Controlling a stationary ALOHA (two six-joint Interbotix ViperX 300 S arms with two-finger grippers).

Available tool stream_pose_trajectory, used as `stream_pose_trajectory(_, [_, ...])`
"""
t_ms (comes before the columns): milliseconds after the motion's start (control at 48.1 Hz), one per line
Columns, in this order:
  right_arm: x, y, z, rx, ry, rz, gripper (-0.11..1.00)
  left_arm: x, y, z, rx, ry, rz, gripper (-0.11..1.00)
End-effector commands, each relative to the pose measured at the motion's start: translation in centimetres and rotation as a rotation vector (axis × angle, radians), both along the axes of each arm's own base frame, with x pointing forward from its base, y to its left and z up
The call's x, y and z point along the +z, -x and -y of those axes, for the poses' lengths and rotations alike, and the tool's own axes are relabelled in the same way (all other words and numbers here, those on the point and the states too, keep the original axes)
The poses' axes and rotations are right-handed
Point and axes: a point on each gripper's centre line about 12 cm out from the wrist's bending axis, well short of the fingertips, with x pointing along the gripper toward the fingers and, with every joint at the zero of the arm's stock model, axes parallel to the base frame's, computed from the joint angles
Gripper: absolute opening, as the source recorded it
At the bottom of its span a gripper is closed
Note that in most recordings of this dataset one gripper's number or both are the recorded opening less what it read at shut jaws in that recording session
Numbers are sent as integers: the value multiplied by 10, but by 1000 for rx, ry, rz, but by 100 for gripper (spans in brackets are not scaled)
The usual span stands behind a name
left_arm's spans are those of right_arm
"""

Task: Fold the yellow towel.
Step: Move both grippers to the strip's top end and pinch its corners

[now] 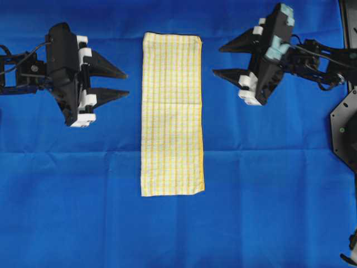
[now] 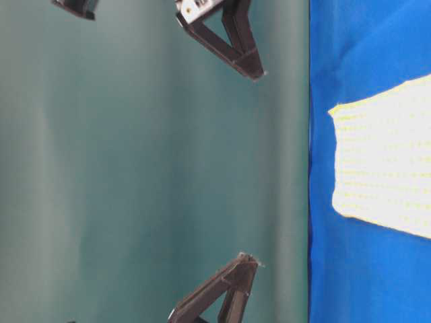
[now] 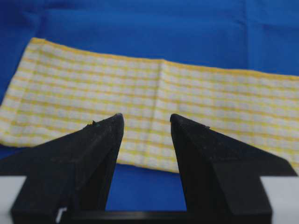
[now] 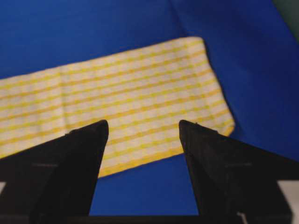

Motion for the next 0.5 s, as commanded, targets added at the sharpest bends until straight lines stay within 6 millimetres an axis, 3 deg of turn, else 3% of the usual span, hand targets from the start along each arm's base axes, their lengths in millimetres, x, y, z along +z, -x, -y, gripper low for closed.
stream_pose_trajectory(0, [5,-9,17,-41,14,23,64,8,-7,-14,36,-14,36,38])
stream_pose_trajectory(146, [-6,-20,42,-96,7,-7,69,-6,-14,-43,113,-27,42,46])
stream_pose_trajectory(312, [-23,-30,68,-149,-9,-46,77,-22,-28,-69,171,-32,40,65])
stream_pose_trajectory(478, [-41,-39,83,-176,-24,-79,77,-45,-42,-96,227,-26,8,76])
